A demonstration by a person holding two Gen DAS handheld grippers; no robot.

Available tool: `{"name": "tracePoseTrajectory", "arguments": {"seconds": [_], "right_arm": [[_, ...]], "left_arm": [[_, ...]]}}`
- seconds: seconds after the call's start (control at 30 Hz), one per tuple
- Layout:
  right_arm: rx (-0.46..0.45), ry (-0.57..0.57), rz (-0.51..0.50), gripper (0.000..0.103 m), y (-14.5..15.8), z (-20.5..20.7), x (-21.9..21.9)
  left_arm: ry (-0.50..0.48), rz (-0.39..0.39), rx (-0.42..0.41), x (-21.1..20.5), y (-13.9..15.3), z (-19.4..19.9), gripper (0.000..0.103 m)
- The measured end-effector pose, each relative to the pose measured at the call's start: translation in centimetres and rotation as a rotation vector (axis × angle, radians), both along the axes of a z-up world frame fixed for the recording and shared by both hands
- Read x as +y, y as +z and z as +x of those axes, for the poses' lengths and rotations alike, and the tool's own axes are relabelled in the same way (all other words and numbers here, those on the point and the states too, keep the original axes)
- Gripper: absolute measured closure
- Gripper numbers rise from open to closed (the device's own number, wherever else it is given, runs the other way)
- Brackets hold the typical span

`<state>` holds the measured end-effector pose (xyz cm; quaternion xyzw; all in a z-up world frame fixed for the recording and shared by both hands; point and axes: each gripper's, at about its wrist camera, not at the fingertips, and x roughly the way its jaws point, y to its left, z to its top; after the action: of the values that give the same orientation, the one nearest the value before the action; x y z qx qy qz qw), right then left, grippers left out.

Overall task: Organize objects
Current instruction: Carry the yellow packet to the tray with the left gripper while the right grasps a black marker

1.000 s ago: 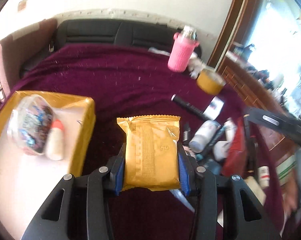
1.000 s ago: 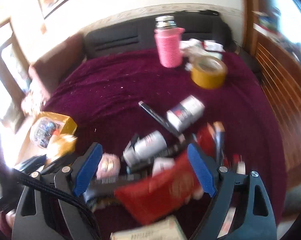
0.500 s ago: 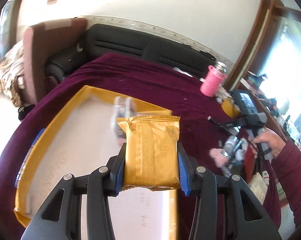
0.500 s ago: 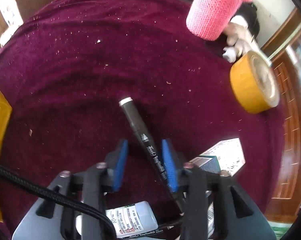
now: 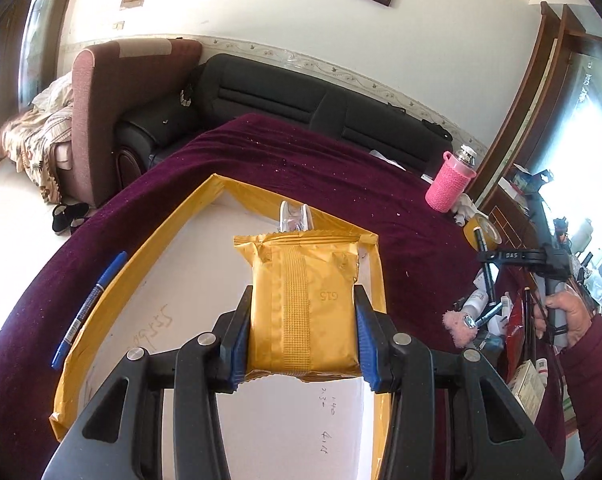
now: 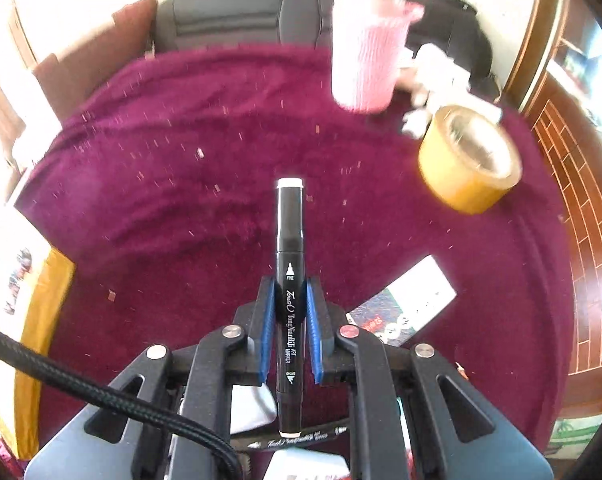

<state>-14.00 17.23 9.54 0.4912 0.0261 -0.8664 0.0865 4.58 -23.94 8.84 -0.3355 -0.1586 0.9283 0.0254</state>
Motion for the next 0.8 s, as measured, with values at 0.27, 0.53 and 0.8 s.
{"name": "tracePoseTrajectory", "arguments": {"seconds": [0.27, 0.53, 0.8], "right_arm": [[0.128, 0.014, -0.128, 0.091, 6.0, 3.3, -1.4], [0.035, 0.201, -0.367, 0.091, 7.0, 8.8, -9.1], [-0.088, 0.272, -0.438, 0.090, 2.8, 8.9, -20.5]], "left_arm": [[0.034, -0.022, 0.040, -0.7, 1.4, 2.7, 0.064], [0.046, -0.102, -0.005, -2.1, 1.2, 1.9, 0.064], [0.025, -0.178, -0.067, -4.9, -0.4, -4.2, 0.064]]}}
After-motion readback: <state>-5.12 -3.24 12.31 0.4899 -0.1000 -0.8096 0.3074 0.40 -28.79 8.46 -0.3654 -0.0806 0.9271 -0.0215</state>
